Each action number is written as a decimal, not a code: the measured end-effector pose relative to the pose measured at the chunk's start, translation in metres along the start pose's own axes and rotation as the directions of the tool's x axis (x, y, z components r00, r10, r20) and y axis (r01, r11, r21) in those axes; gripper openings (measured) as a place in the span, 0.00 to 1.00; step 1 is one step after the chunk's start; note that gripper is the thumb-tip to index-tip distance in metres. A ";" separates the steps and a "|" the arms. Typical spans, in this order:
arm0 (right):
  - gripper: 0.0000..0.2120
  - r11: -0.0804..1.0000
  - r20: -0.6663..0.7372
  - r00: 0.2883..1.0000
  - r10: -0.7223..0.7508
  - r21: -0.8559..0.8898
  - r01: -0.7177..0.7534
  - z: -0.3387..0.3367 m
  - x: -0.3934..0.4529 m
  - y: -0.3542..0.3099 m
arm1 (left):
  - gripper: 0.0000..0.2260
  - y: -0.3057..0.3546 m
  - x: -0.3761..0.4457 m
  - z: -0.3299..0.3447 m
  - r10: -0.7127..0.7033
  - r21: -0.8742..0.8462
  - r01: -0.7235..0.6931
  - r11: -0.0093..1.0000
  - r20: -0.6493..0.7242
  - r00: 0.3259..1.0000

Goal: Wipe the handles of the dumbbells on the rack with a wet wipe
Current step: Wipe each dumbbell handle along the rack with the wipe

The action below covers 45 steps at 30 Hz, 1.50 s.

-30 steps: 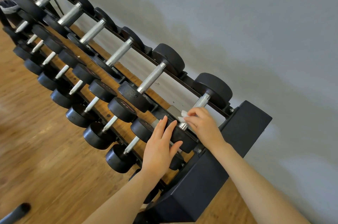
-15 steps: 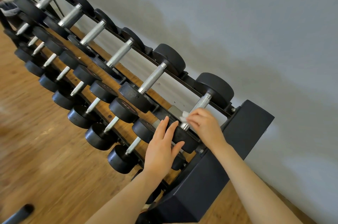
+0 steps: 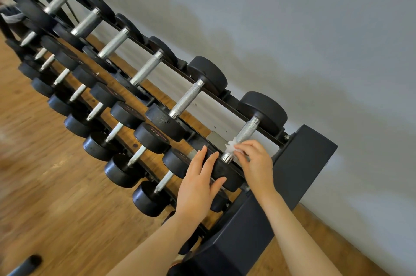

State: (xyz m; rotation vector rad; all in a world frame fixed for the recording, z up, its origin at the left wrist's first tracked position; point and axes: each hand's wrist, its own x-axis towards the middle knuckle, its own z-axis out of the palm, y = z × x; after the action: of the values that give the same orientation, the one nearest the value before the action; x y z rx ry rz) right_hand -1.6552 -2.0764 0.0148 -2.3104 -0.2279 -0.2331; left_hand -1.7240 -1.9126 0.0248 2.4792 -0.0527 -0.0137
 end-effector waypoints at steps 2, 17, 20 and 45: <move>0.08 1.000 -0.024 1.000 -0.008 -0.003 0.007 0.005 -0.008 -0.002 | 0.29 -0.001 0.001 0.002 -0.009 0.011 0.009 1.000 0.001 1.000; 0.06 0.984 0.061 0.995 0.076 0.157 -0.085 0.003 -0.009 0.005 | 0.29 0.002 0.000 0.004 -0.016 0.001 0.016 1.000 -0.001 1.000; 0.07 0.971 0.074 0.992 0.102 0.210 -0.115 0.002 -0.008 0.009 | 0.29 0.002 0.000 0.003 -0.027 0.019 0.027 0.999 0.009 1.000; 0.10 0.992 -0.006 1.000 0.009 0.128 -0.008 0.009 -0.015 0.009 | 0.29 0.002 -0.001 -0.002 -0.005 -0.018 0.005 1.000 0.011 1.000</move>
State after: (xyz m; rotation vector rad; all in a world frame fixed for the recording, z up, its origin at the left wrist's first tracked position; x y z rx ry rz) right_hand -1.6667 -2.0774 -0.0015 -2.1824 -0.2234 -0.2152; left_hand -1.7251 -1.9127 0.0280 2.4618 -0.0505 -0.0293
